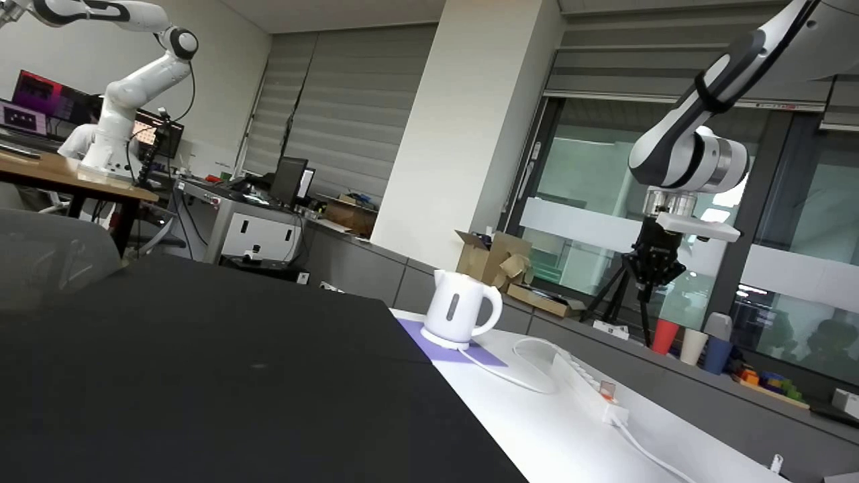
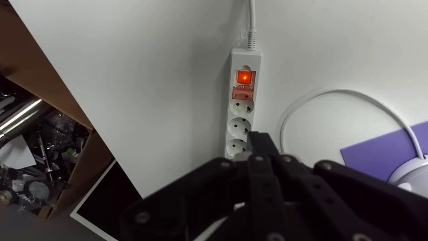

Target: Turn off the main switch on the adapter

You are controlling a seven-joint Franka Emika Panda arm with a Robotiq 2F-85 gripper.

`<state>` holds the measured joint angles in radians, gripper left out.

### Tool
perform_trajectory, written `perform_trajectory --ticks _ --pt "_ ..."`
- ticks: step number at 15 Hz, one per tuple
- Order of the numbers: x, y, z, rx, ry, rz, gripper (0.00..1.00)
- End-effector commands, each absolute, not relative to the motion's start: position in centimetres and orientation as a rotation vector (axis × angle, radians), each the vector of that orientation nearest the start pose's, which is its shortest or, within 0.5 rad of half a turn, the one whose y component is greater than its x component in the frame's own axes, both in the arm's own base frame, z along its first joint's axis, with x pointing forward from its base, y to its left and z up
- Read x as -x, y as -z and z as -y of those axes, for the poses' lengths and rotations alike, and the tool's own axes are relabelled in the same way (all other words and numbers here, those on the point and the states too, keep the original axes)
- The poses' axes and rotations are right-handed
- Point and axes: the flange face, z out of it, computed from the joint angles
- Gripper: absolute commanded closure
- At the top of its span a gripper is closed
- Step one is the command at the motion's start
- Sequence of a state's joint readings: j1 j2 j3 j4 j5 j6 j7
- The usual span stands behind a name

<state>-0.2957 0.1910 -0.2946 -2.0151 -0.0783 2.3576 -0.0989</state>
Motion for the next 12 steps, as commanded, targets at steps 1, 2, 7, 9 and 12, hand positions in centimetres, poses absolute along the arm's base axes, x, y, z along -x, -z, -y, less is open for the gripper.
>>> perform_trajectory --ticks 1,2,7,9,12 --pt "-50.3 -37.9 33.2 3.221 0.181 -0.705 0.99" --pt "-50.3 -37.9 33.2 3.221 0.181 -0.705 1.00" --pt "-50.2 -32.8 34.2 3.185 0.001 -0.690 1.00" --pt "-50.1 -30.3 34.9 3.168 -0.068 -0.699 1.00" --pt "-49.9 -27.0 35.5 3.147 -0.137 -0.716 1.00"
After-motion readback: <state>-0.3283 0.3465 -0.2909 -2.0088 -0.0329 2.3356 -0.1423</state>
